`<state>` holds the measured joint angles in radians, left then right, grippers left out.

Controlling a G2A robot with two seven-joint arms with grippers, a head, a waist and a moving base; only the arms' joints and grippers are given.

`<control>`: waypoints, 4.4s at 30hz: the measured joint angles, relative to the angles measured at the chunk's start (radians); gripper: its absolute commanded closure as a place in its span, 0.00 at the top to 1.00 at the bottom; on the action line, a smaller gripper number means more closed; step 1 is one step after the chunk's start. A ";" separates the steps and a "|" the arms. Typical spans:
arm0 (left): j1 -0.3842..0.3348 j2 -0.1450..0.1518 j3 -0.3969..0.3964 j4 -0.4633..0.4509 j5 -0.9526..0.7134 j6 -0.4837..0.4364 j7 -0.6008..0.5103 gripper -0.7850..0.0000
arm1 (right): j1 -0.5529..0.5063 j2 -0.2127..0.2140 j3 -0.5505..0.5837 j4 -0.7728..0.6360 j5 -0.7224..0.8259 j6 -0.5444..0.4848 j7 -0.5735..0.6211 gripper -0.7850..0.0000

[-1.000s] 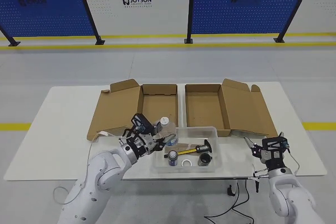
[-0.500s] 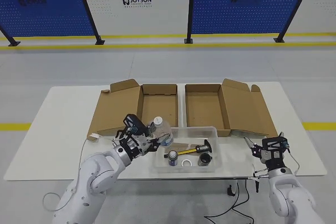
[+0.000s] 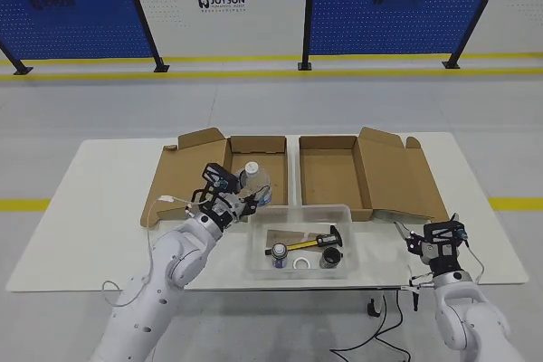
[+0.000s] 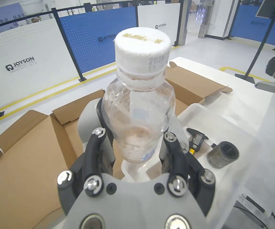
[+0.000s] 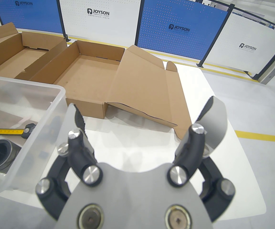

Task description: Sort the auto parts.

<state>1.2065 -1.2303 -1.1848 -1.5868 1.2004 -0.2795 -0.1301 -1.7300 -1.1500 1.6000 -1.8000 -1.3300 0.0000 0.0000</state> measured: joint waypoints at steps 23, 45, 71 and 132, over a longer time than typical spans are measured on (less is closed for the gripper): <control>-0.293 -0.068 0.113 0.554 0.017 0.141 0.127 0.00 | 0.000 0.000 0.000 0.000 0.000 0.000 0.000 1.00; -0.338 -0.103 0.159 0.716 0.016 0.131 0.160 0.89 | 0.000 0.000 0.000 0.000 0.000 0.000 0.000 1.00; -0.199 -0.054 0.001 0.403 0.059 0.082 0.108 1.00 | 0.000 0.000 0.000 0.000 0.000 0.000 0.000 1.00; 0.079 -0.006 0.120 0.026 0.048 -0.189 -0.317 0.60 | 0.000 0.000 0.000 0.000 0.000 0.000 0.000 1.00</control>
<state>1.2855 -1.2363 -1.0649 -1.5603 1.2479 -0.4680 -0.4469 -1.7300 -1.1500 1.6000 -1.8000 -1.3300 0.0000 0.0000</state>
